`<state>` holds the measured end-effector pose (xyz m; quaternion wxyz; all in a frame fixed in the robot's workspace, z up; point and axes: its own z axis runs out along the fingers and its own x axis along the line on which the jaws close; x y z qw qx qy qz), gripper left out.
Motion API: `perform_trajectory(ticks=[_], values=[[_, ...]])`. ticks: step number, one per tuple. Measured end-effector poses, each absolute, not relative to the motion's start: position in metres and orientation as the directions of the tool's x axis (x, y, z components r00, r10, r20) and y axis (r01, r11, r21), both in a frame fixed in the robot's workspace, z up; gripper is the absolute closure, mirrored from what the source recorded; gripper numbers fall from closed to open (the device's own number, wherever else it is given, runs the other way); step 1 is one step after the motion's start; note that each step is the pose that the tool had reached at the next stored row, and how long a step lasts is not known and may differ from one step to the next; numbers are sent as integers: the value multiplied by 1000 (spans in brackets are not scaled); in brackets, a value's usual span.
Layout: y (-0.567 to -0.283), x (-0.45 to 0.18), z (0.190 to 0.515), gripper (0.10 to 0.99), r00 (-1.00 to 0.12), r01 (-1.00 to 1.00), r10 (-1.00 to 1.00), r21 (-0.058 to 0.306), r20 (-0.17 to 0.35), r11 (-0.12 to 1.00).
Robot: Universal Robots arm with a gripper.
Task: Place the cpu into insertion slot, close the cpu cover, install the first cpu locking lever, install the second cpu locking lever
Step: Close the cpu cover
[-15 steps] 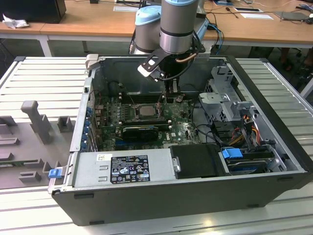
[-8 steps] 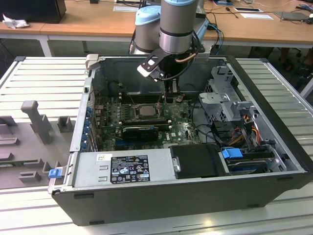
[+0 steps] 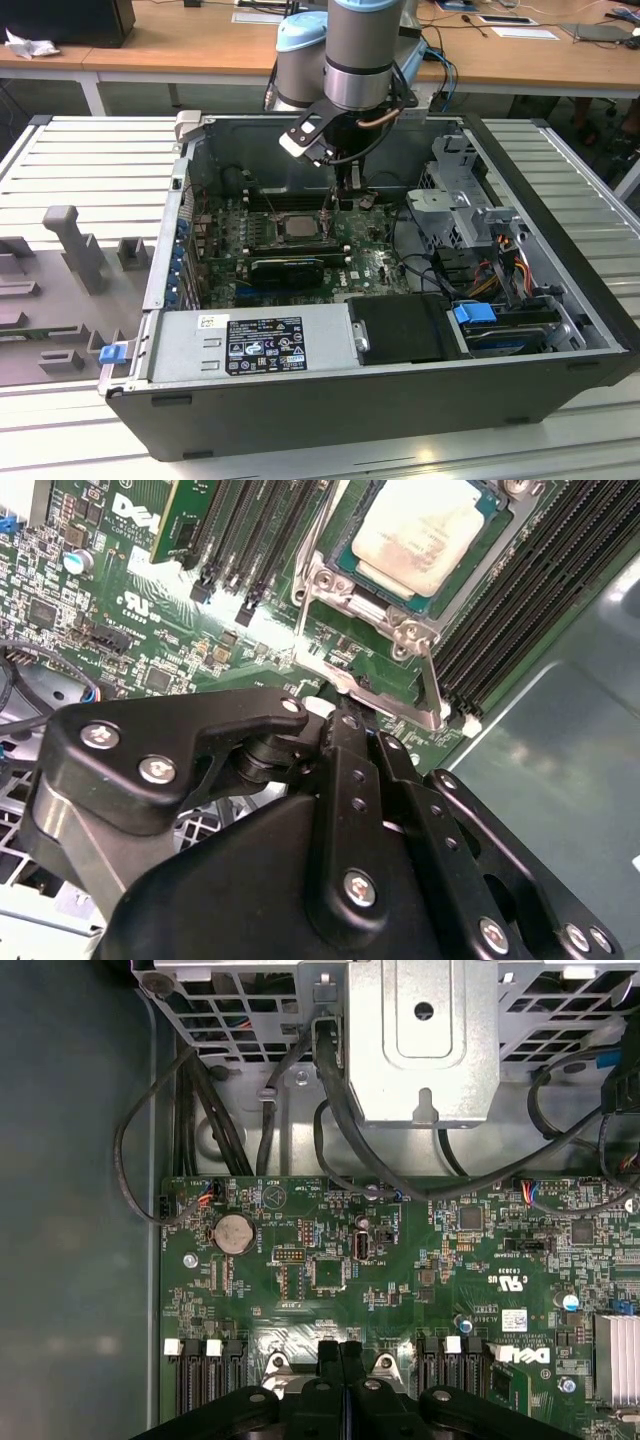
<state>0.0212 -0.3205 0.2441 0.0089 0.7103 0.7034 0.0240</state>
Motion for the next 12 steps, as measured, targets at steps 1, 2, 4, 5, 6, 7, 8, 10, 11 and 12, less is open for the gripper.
perform_trajectory(ticks=[1,2,4,5,6,7,8,10,11,12], values=[[-321,21,244,980,9,999,1000,47,22,-10],[-321,21,244,980,9,999,1000,46,22,-10],[-321,21,244,980,9,999,1000,47,22,-10],[-321,20,244,980,9,999,1000,46,22,-10],[-321,20,244,980,9,999,1000,47,22,-10],[-321,20,244,980,9,999,1000,46,22,-10],[-321,19,244,980,9,999,1000,46,22,-10],[-321,19,244,980,9,999,1000,47,22,-10],[-321,17,244,980,9,999,1000,46,22,-10],[-321,16,244,980,9,999,1000,46,22,-10]])
